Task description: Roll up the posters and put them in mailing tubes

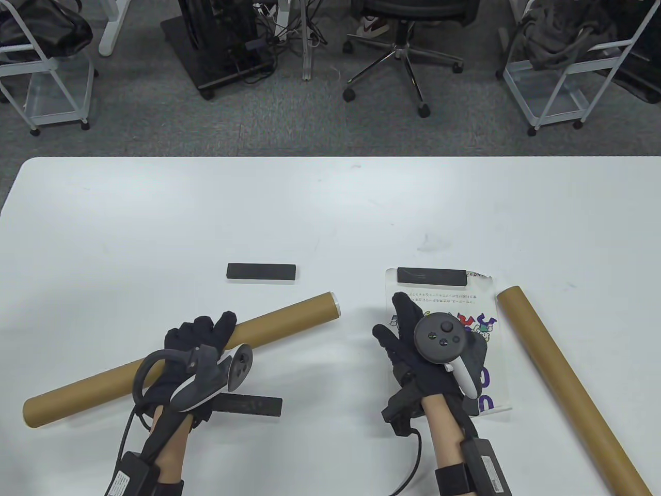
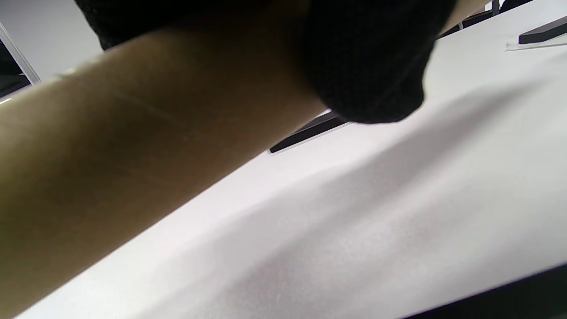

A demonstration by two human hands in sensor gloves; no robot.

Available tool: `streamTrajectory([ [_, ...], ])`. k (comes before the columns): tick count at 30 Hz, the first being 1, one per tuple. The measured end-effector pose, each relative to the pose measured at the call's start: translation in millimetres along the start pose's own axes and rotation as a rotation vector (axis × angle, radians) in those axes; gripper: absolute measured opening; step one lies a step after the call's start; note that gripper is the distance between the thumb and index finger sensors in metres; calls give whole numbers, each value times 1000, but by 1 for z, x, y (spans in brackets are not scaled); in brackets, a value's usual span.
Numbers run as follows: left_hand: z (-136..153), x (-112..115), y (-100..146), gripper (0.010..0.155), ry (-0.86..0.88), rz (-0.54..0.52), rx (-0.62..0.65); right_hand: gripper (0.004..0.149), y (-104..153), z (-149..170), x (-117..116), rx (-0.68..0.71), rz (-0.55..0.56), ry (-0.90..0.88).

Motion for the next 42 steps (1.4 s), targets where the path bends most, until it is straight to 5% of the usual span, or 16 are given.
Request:
streamTrajectory([
  [27,4,12,-3,89,15,56,-29,74,20,45,-13,-41,-85,109],
  [42,50,39,-5,91,98,205,-179,73,27,44,-6,-6,-78,98],
])
Point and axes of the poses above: the tracker on the back of each hand, its own z axis roughly to the little-finger side, its own y axis roughly from the fingertips to the wrist, x = y × z, the point moved 4 cm from there along -y, roughly from the wrist to the fingertips, and after that the axes turned 12 degrees about x, right-handed, at the moved point
